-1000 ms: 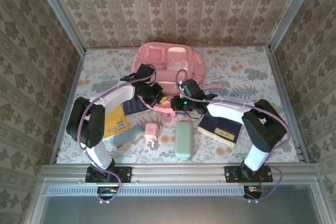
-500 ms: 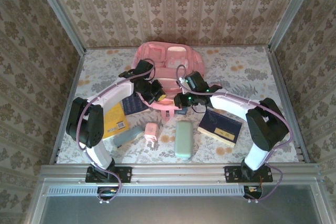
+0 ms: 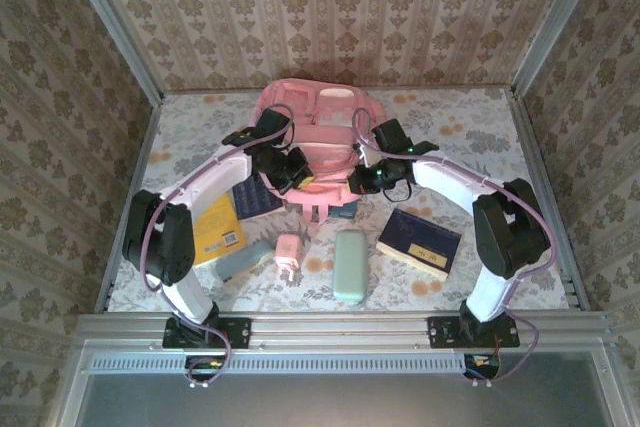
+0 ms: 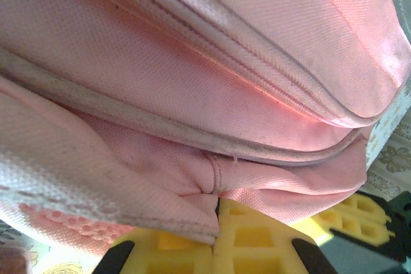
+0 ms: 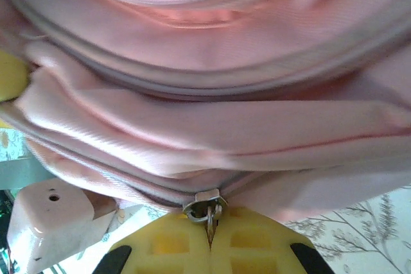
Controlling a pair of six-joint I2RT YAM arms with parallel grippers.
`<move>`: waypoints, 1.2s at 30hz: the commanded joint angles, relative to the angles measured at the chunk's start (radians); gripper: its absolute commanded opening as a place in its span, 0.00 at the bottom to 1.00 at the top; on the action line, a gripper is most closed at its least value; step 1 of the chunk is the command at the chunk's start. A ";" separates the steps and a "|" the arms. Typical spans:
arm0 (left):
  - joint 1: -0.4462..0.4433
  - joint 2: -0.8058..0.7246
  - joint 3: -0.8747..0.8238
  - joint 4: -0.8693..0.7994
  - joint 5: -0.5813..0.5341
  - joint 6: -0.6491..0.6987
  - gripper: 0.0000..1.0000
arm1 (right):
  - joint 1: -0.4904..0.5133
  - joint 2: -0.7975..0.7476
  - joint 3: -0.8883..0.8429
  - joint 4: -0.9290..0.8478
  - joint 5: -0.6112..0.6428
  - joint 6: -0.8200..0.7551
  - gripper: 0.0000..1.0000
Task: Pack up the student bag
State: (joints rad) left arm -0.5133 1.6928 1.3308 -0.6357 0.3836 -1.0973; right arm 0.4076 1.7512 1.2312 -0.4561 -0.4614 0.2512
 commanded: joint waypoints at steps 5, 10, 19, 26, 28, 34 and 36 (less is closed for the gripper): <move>0.090 -0.078 0.068 -0.106 -0.130 0.077 0.00 | -0.115 0.030 0.031 -0.106 0.122 -0.037 0.00; 0.095 -0.089 0.083 -0.114 -0.116 0.086 0.00 | -0.166 0.079 0.075 -0.088 0.136 -0.034 0.00; 0.081 -0.080 0.110 -0.109 -0.080 0.092 0.00 | -0.267 0.238 0.241 -0.047 0.185 0.049 0.13; 0.025 0.013 0.170 -0.037 -0.017 0.070 0.00 | -0.286 0.262 0.286 0.080 0.147 0.118 0.39; 0.009 0.054 0.217 -0.005 0.002 0.066 0.00 | -0.280 0.236 0.273 0.088 0.149 0.129 0.45; -0.039 0.230 0.405 0.054 0.047 0.042 0.00 | -0.230 0.041 0.136 0.065 0.396 0.102 0.50; -0.059 0.299 0.492 0.040 0.064 0.046 0.00 | -0.220 -0.024 0.080 0.068 0.456 0.093 0.50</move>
State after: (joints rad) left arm -0.5591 1.9381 1.7073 -0.6956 0.4217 -1.0542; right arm 0.1680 1.8431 1.3560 -0.3840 -0.1555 0.3508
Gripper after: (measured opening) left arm 0.050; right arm 0.500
